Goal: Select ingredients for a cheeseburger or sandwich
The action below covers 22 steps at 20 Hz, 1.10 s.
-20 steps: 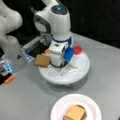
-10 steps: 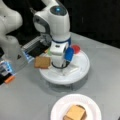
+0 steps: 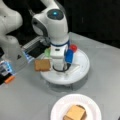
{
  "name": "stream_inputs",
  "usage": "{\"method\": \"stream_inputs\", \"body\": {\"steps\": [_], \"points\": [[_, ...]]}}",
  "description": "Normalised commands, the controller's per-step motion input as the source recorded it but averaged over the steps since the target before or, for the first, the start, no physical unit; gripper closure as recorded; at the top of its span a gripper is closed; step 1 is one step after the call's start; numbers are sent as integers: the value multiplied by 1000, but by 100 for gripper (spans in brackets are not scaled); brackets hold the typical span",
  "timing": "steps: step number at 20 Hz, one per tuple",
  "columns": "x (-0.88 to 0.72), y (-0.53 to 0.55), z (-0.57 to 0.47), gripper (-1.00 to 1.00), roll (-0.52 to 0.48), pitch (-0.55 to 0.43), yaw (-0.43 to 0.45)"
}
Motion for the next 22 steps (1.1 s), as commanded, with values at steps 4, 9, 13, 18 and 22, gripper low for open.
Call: {"method": "stream_inputs", "body": {"steps": [4, 9, 13, 18, 22], "points": [[-65, -27, -172, -100, 110, -117, 149], [-77, -40, -119, -100, 69, -79, 144], [-116, -7, -27, -100, 23, -51, 206], [-110, 5, 15, -100, 25, -49, 271], [-126, 13, 74, -100, 16, -42, 266]]}}
